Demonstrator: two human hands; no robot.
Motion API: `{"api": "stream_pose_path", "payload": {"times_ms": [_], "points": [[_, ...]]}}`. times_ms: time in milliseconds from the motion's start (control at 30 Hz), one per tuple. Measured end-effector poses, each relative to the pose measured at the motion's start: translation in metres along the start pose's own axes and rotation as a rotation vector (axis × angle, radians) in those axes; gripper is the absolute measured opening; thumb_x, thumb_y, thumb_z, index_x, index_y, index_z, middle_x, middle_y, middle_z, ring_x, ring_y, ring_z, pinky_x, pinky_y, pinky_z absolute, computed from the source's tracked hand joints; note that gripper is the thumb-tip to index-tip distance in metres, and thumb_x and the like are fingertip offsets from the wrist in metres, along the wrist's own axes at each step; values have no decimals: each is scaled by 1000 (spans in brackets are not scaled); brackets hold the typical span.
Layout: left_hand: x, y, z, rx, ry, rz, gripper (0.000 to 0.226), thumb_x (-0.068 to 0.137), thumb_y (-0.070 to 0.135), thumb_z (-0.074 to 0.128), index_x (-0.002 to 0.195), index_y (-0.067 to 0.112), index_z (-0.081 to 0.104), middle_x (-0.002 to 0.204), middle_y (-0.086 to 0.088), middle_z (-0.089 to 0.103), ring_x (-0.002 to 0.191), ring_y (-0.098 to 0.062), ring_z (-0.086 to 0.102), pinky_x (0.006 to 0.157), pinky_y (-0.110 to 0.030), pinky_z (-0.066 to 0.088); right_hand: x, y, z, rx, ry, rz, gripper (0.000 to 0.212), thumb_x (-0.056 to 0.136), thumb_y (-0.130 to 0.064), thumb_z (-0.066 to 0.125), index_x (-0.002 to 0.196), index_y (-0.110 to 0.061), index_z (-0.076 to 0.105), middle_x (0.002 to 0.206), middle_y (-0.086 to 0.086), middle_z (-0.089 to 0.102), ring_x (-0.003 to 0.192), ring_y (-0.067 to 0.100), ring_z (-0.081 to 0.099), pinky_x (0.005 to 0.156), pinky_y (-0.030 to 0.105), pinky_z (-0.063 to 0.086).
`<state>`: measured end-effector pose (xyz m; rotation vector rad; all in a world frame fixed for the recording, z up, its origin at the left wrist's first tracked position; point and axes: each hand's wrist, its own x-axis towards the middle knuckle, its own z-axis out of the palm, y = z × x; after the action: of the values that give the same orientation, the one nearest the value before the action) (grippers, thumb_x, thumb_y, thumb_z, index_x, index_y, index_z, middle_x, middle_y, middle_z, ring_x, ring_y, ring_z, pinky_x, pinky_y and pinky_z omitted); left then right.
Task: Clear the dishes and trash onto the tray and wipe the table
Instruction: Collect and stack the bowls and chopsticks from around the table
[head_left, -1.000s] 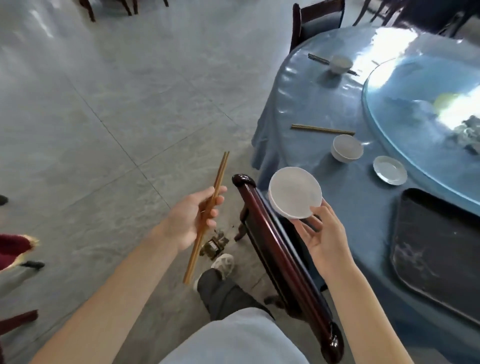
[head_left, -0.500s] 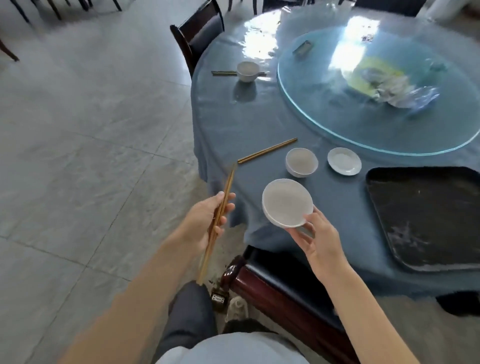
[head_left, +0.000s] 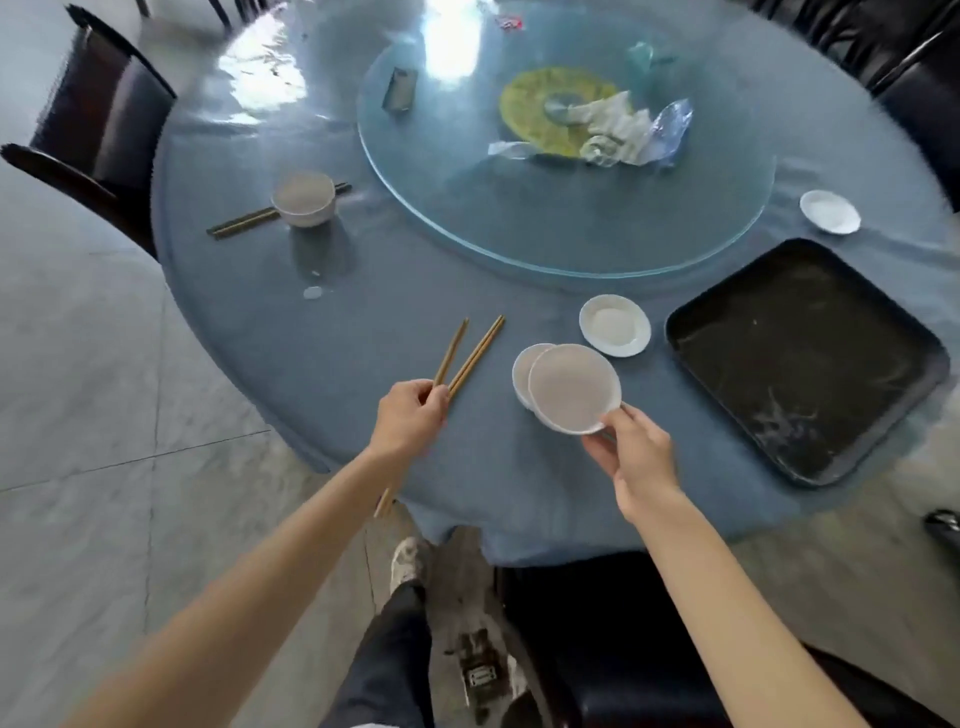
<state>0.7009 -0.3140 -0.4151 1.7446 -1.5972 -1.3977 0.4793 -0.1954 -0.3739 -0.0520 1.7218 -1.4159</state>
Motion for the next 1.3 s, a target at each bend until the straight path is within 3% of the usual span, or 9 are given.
{"api": "stream_pose_path", "payload": {"times_ms": [100,200,333,433,567,733,900,1200,1300], "points": [[45,-3,-2,218,-3,79,43,98,21,53,57,13,42,49,1,42,50,-22,45,56,-33,38,24,6,27,-41,98,12,17,95,1,57,89,-7,71,86,0,72,65,4,71,72,23,63],[80,-4,6,338,-9,152,43,95,17,50,56,14,33,52,-2,30,53,-19,26,54,-33,25,47,12,44,-61,181,33,25,92,5,54,71,-5,64,76,3,66,70,12,64,76,28,64],[112,-8,20,419,-63,186,42,93,15,49,55,12,32,54,-5,29,50,-19,24,50,-32,25,69,21,54,-116,245,49,14,90,6,53,79,10,61,83,8,62,76,15,61,76,30,65],[125,-12,33,448,-100,193,45,96,17,48,54,12,33,60,-2,33,55,-18,32,57,-32,29,77,31,55,-168,256,48,16,90,5,54,93,20,59,84,9,60,81,17,59,69,24,63],[129,-12,46,502,-101,222,37,100,24,47,67,8,49,77,-5,44,73,-24,46,59,-33,33,81,43,55,-204,289,33,14,89,3,57,95,15,62,85,7,60,83,17,59,72,25,62],[124,-3,55,660,-74,235,28,104,29,43,86,10,54,87,-2,44,83,-26,50,59,-35,36,77,41,60,-135,308,74,31,91,2,58,96,-19,79,99,2,77,93,17,73,78,28,63],[123,-1,60,703,-60,207,25,103,29,47,97,10,61,97,-7,53,90,-28,56,58,-34,37,77,39,62,-85,321,117,27,92,2,59,104,-15,77,109,6,76,94,18,73,73,27,62],[132,11,60,650,-97,31,15,87,22,58,97,11,58,96,-6,63,90,-29,63,65,-35,42,79,36,64,-42,290,156,25,95,-4,61,115,-15,70,119,7,71,103,22,71,73,27,61],[139,15,61,635,-134,-29,12,80,16,60,87,9,55,91,-9,65,83,-31,63,62,-34,43,78,36,65,-37,253,179,32,96,-8,59,125,-18,69,121,7,70,106,24,70,70,28,61]]}}
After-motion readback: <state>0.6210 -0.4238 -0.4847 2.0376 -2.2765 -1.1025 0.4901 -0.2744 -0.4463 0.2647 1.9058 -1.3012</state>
